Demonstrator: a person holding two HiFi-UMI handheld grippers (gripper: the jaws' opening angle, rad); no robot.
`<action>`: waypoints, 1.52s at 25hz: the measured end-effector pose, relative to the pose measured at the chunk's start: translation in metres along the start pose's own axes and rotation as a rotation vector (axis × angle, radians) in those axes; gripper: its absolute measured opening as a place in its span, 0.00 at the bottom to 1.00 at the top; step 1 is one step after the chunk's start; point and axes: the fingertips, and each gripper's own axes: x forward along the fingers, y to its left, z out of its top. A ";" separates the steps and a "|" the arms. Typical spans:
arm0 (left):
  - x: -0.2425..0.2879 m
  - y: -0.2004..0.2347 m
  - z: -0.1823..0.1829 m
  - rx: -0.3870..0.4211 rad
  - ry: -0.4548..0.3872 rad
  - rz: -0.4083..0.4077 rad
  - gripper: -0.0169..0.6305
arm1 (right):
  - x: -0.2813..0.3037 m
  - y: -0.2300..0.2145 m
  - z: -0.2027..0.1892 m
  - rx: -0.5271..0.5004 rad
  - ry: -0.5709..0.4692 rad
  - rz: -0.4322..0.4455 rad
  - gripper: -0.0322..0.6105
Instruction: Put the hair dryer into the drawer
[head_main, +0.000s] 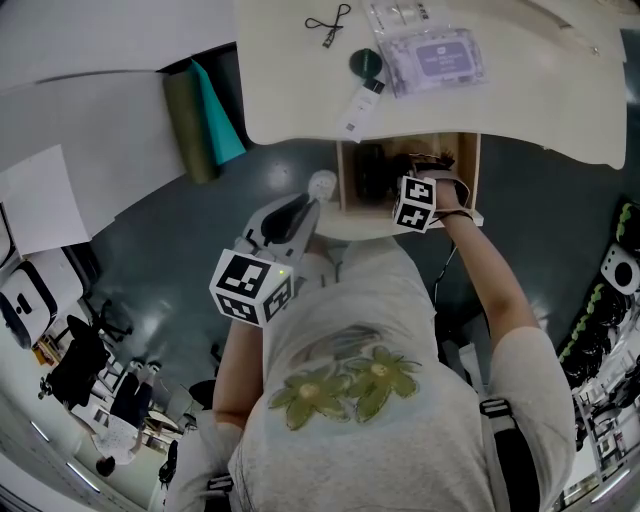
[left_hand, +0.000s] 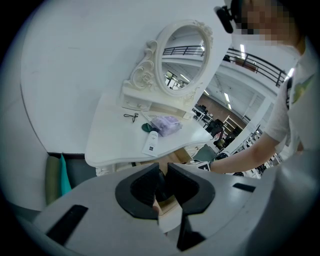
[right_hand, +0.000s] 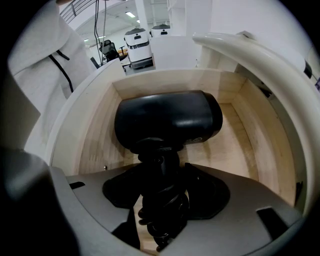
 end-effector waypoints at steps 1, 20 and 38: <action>-0.001 0.000 0.001 0.003 -0.003 -0.002 0.12 | -0.002 0.000 0.000 -0.001 0.005 -0.004 0.38; -0.024 -0.009 0.040 0.132 -0.087 -0.065 0.12 | -0.091 0.000 0.035 0.148 -0.097 -0.147 0.38; -0.045 -0.037 0.056 0.248 -0.160 -0.144 0.12 | -0.209 0.005 0.095 0.381 -0.389 -0.403 0.10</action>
